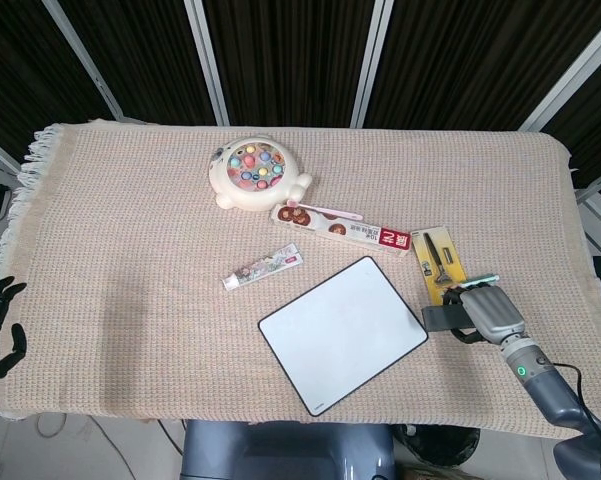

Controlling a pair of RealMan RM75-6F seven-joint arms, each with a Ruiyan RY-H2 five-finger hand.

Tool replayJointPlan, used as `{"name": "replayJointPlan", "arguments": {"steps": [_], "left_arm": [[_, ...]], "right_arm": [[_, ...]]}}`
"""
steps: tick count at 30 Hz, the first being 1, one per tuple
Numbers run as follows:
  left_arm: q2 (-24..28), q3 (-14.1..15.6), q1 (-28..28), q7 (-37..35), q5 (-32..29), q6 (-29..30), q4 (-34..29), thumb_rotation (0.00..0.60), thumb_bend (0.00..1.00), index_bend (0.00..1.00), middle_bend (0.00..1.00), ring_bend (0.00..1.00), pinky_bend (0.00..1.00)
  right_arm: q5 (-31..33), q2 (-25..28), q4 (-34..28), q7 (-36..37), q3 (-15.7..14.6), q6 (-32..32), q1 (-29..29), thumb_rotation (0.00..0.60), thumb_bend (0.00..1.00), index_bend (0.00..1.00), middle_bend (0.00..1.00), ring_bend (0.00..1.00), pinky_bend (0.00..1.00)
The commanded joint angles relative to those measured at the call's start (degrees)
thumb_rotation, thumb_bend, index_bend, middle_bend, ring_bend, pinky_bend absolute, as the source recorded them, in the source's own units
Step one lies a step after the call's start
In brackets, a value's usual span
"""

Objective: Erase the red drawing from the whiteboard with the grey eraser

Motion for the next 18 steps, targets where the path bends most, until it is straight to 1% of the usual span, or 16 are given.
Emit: {"name": "replayJointPlan", "arguments": {"steps": [1,4,6,8,10,13,16,18], "left_arm": [[0.1,0.0,0.0,-0.2,0.0,0.1,0.0,0.600,0.64,0.17,0.09,0.02,0.00],[0.2,-0.1,0.1,-0.5,0.0,0.2,0.0,0.600,0.64,0.17,0.09,0.02,0.00],[0.2,-0.1,0.1,-0.6,0.0,0.2,0.0,0.600,0.64,0.17,0.09,0.02,0.00],[0.3,-0.2,0.1,-0.7,0.0,0.3,-0.1,0.600,0.64,0.17,0.09,0.02,0.00],[0.3,-0.2,0.1,-0.8,0.0,0.3,-0.1,0.600,0.64,0.17,0.09,0.02,0.00],[0.4,-0.2,0.1,-0.9,0.0,0.3,-0.2,0.600,0.64,0.17,0.09,0.02,0.00],[0.4,-0.2,0.1,-0.9,0.0,0.3,-0.2,0.600,0.64,0.17,0.09,0.02,0.00],[0.4,-0.2,0.1,-0.8,-0.2,0.3,-0.2,0.600,0.64,0.17,0.09,0.02,0.00]], "right_arm": [[-0.6,-1.6,2.5,1.2,-0.5,0.4,-0.9,0.600,0.41,0.50,0.43,0.38,0.27],[-0.7,-3.0,5.0,1.7,-0.7,1.2,-1.8,0.600,0.40,0.50,0.42,0.37,0.22],[-0.5,-3.3,5.8,1.9,-0.9,1.1,-2.1,0.600,0.37,0.47,0.40,0.36,0.20],[-0.2,-3.0,5.8,2.2,-1.2,0.0,-2.3,0.600,0.31,0.38,0.35,0.32,0.18],[0.2,-2.5,5.5,2.2,-1.5,-1.2,-2.2,0.600,0.24,0.21,0.24,0.24,0.16],[1.4,-1.9,4.8,1.8,-1.0,-1.3,-2.4,0.600,0.18,0.11,0.13,0.14,0.15],[2.2,-0.9,3.5,0.9,-0.2,-0.3,-2.8,0.600,0.14,0.03,0.03,0.05,0.14],[2.8,0.8,1.4,0.3,0.3,0.4,-3.1,0.600,0.13,0.01,0.00,0.02,0.14]]}}
